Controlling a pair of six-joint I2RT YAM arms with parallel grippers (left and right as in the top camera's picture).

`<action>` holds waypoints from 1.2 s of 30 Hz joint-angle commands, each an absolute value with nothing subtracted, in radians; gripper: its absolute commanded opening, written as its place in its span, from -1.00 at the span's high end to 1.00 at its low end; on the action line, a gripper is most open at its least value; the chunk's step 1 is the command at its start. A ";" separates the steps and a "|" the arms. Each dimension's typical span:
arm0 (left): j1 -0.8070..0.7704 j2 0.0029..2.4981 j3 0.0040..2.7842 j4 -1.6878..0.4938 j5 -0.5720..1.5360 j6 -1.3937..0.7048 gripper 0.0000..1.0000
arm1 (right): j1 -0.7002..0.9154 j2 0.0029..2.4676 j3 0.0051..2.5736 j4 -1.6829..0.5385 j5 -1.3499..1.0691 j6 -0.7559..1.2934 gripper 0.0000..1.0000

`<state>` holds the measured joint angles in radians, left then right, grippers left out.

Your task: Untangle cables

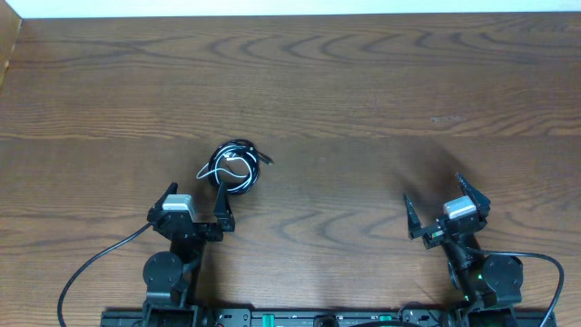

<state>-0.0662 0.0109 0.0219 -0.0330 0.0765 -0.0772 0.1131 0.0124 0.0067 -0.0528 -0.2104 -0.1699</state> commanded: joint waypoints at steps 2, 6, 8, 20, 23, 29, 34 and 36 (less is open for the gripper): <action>-0.062 0.010 0.004 -0.066 0.101 -0.068 -0.96 | 0.105 0.012 0.006 -0.057 -0.209 -0.181 -0.99; -0.062 0.010 0.004 -0.066 0.101 -0.068 -0.96 | 0.105 0.012 0.006 -0.057 -0.209 -0.181 -0.99; -0.062 0.010 0.004 -0.066 0.101 -0.068 -0.96 | 0.105 0.012 0.006 -0.057 -0.209 -0.181 -0.99; -0.062 0.010 0.004 -0.066 0.101 -0.068 -0.96 | 0.105 0.012 0.006 -0.057 -0.209 -0.181 -0.99; -0.062 0.010 0.004 -0.066 0.101 -0.068 -0.96 | 0.105 0.012 0.006 -0.057 -0.209 -0.181 -0.98; -0.062 0.010 0.004 -0.066 0.101 -0.068 -0.96 | 0.105 0.012 0.006 -0.057 -0.209 -0.181 -0.99; -0.062 0.010 0.004 -0.066 0.101 -0.068 -0.96 | 0.105 0.012 0.006 -0.043 -0.208 -0.181 -0.99; -0.062 0.010 0.004 -0.066 0.101 -0.068 -0.96 | 0.105 0.012 0.006 -0.037 -0.212 -0.181 -0.99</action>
<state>-0.0662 0.0109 0.0219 -0.0330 0.0765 -0.0772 0.1135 0.0124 0.0067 -0.0441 -0.2104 -0.1696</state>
